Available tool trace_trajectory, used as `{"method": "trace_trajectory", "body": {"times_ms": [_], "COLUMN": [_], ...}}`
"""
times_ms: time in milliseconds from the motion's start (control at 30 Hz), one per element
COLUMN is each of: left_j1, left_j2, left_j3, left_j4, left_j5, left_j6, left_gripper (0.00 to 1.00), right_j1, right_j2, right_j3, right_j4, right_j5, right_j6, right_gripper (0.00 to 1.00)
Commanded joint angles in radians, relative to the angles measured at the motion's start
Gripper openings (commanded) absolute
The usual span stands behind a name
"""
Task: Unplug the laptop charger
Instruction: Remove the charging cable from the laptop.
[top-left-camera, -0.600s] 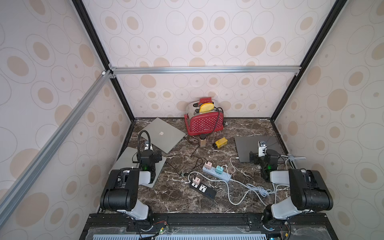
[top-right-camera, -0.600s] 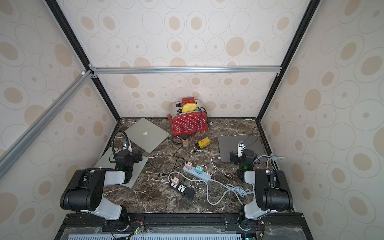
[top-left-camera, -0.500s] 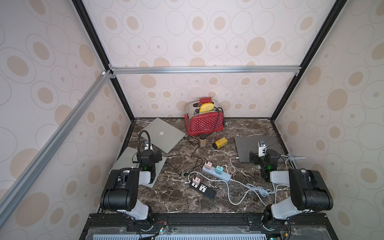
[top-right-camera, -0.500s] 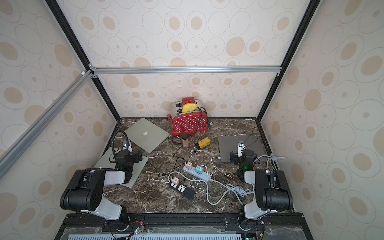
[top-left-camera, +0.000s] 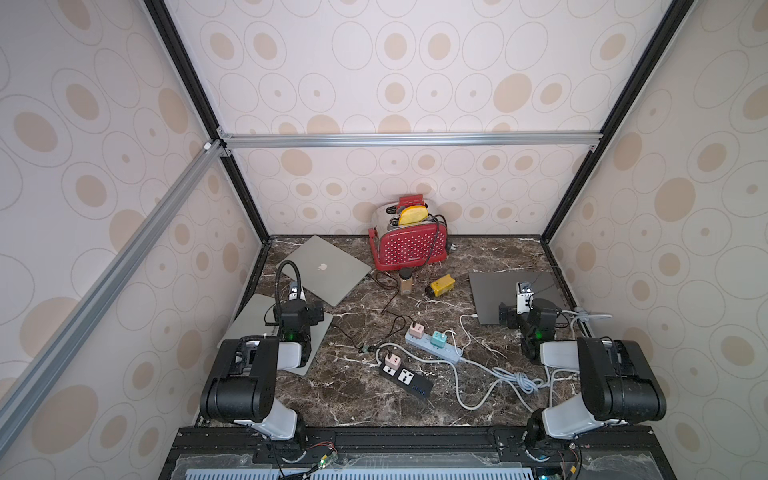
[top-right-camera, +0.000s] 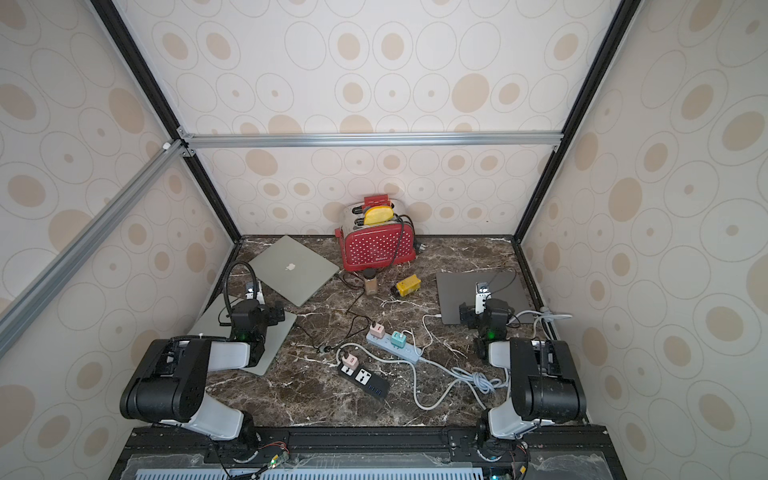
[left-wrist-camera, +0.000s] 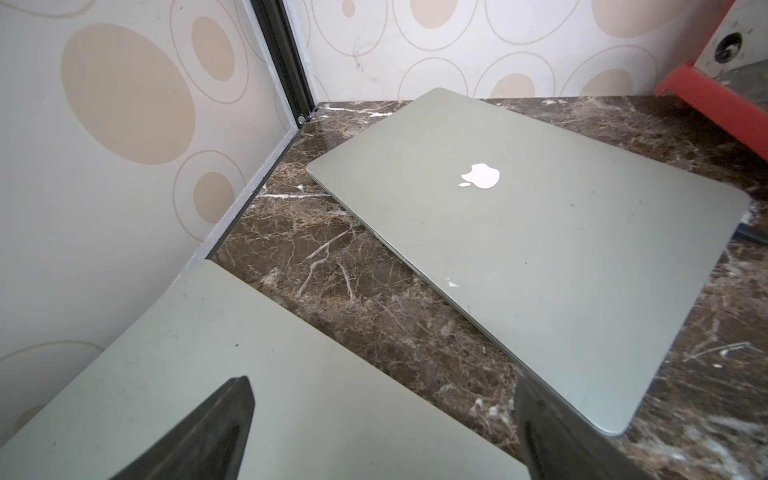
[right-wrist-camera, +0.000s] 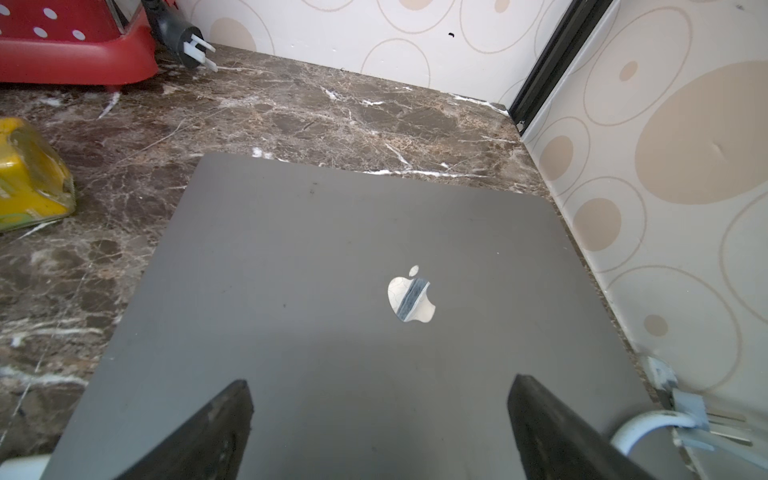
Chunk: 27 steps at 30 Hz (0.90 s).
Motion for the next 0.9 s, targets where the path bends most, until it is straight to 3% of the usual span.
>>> {"method": "trace_trajectory", "body": {"times_ms": [0,867], "left_j1": [0.006,0.007], "left_j2": [0.002,0.002], "left_j3": [0.019,0.020], "left_j4": [0.030,0.030], "left_j5": [0.001,0.001], "left_j6": [0.015,0.014], "left_gripper": [0.99,0.99], "right_j1": [0.008,0.008], "right_j2": [0.012,0.009], "right_j3": [0.015,0.011], "right_j4": [0.009,0.015], "right_j5": [0.008,0.033], "right_j6": [-0.005,0.004], "right_gripper": [1.00,1.00]}}
